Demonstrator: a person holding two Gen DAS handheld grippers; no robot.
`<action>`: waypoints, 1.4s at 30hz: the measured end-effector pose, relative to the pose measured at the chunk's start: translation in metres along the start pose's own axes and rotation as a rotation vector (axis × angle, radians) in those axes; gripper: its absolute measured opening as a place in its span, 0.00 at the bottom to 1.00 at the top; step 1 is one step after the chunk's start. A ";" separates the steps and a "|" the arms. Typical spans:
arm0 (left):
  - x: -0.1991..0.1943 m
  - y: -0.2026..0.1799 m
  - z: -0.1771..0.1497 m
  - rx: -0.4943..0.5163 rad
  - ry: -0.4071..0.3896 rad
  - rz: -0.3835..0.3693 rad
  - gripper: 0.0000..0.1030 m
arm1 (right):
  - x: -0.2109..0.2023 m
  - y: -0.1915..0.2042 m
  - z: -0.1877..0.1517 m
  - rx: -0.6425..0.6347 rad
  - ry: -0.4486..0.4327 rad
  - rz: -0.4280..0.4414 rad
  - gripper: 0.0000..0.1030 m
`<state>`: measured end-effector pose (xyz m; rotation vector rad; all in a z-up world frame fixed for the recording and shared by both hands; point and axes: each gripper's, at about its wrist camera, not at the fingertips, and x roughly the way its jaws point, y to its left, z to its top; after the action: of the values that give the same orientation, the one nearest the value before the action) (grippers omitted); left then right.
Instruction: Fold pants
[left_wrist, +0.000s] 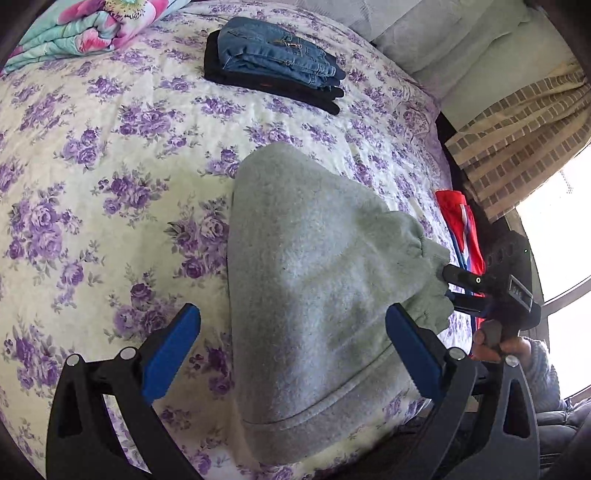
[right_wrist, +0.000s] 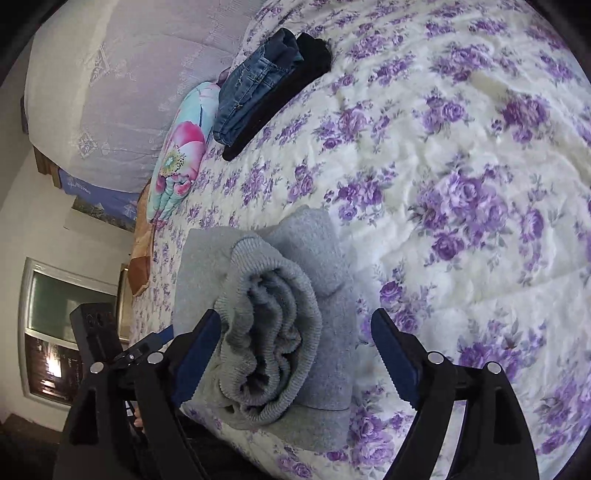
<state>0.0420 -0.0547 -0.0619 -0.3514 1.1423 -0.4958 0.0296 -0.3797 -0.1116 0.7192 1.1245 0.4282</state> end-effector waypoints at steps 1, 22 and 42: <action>0.003 0.001 0.001 -0.004 0.005 -0.003 0.95 | 0.004 -0.001 -0.001 0.003 0.005 0.004 0.82; 0.061 0.021 -0.003 -0.153 0.177 -0.085 0.96 | 0.028 0.001 0.008 -0.040 0.036 -0.006 0.90; 0.062 0.026 -0.012 -0.179 0.160 -0.087 0.96 | 0.046 0.009 0.013 -0.155 0.050 -0.053 0.96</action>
<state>0.0561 -0.0668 -0.1273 -0.5257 1.3350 -0.5065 0.0595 -0.3477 -0.1322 0.5444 1.1419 0.4847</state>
